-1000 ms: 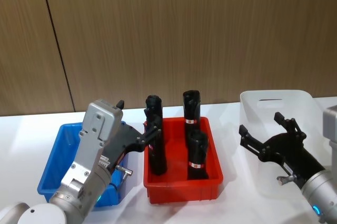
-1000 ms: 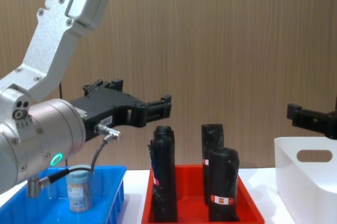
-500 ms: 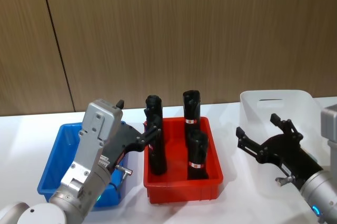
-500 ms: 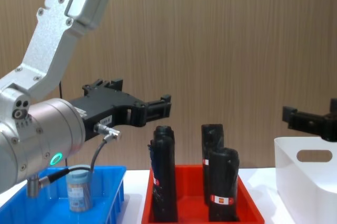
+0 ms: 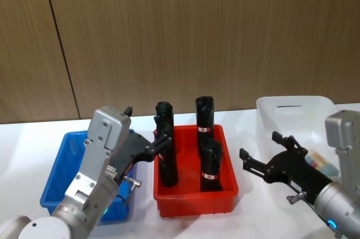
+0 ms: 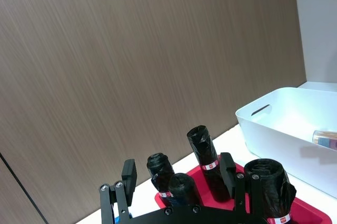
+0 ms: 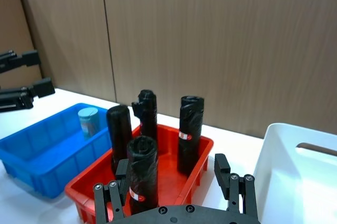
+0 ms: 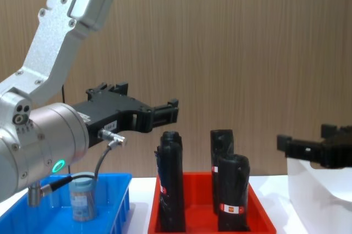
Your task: Pick the cotton swabs from the blue box and place them into the white box.
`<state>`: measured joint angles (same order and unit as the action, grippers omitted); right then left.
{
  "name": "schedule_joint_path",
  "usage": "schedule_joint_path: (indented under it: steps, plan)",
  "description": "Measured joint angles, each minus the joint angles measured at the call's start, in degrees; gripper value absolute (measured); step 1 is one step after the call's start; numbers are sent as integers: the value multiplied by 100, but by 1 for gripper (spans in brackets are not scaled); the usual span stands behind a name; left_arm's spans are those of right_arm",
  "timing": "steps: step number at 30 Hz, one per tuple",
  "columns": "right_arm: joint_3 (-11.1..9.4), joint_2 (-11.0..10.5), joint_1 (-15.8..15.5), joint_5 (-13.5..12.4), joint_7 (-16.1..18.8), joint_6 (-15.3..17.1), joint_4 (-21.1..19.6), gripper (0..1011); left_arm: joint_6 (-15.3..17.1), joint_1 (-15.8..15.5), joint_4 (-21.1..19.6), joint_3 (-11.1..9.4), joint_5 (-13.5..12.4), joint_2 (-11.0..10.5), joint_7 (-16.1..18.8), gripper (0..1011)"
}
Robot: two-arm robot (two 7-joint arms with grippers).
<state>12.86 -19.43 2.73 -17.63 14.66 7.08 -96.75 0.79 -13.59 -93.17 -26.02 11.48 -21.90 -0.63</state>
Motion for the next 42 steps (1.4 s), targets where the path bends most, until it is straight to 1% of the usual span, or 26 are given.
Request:
schedule_joint_path:
  steps: [6, 10, 12, 13, 19, 20, 23, 35, 42]
  plan:
    - [19, 52, 179, 26, 251, 93, 278, 1001, 0, 0, 0, -1, 0, 0, 0, 1004]
    - [46, 114, 350, 69, 452, 139, 549, 1002, 0, 0, 0, -1, 0, 0, 0, 1004]
    - [56, 134, 402, 84, 500, 144, 636, 1002, 0, 0, 0, -1, 0, 0, 0, 1004]
    - [69, 167, 480, 113, 577, 148, 745, 1002, 0, 0, 0, -1, 0, 0, -1, 1004]
    - [132, 282, 727, 226, 838, 147, 1180, 1002, 0, 0, 0, -1, 0, 0, 0, 1004]
    - [132, 282, 727, 226, 838, 147, 1180, 1002, 0, 0, 0, -1, 0, 0, 0, 1004]
    - [174, 360, 891, 290, 975, 134, 1433, 1002, 0, 0, 0, -1, 0, 0, 0, 1004]
    - [277, 560, 1320, 461, 1259, 60, 2107, 1002, 0, 0, 0, -1, 0, 0, 0, 1004]
    - [327, 647, 1506, 537, 1375, 16, 2357, 1002, 0, 0, 0, -1, 0, 0, 0, 1004]
